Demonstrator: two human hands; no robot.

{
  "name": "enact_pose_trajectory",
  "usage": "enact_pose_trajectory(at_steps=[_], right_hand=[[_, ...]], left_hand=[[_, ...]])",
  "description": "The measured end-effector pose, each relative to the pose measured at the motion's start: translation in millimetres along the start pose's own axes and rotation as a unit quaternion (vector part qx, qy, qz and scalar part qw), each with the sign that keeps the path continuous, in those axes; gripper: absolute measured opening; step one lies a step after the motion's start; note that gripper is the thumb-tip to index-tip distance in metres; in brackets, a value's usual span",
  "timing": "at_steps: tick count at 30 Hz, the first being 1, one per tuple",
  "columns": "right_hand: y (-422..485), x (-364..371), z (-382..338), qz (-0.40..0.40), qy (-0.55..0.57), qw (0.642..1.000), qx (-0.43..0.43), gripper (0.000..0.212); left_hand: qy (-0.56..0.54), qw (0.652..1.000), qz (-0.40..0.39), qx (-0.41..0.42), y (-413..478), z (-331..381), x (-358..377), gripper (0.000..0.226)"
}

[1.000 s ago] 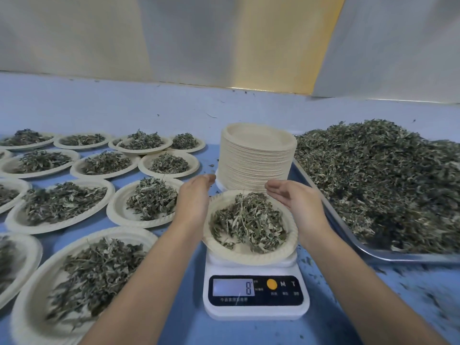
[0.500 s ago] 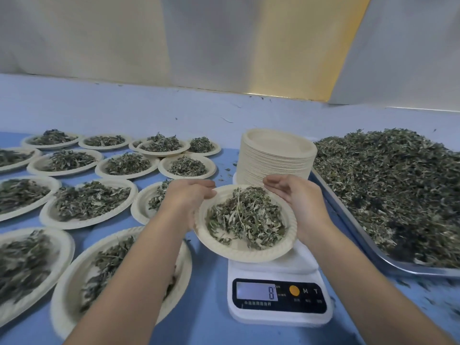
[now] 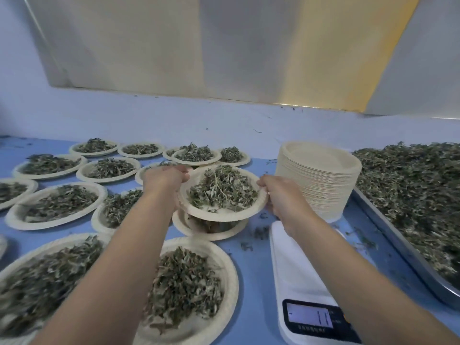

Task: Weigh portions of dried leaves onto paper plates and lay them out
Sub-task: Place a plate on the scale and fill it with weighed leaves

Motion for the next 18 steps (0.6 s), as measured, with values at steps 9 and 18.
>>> enact_pose_trajectory(at_steps=[9,18], right_hand=[[40.8,69.3,-18.1,-0.081,0.224,0.971,0.029,0.017],[83.6,106.5,-1.3,-0.085,0.135,0.986,0.057,0.013]], left_hand=[[-0.044,0.982,0.176,0.045,47.5,16.5,-48.8,0.034],[-0.009,0.988,0.155,0.024,85.0,5.6,-61.9,0.036]])
Point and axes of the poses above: each hand's wrist, its own y-axis towards the middle knuckle, its own x-axis out of the palm, z = x × y, the point moved 8 cm from there along y, towards the middle knuckle, and after that the axes turned 6 degrees about -z, right-handed, at the moved point
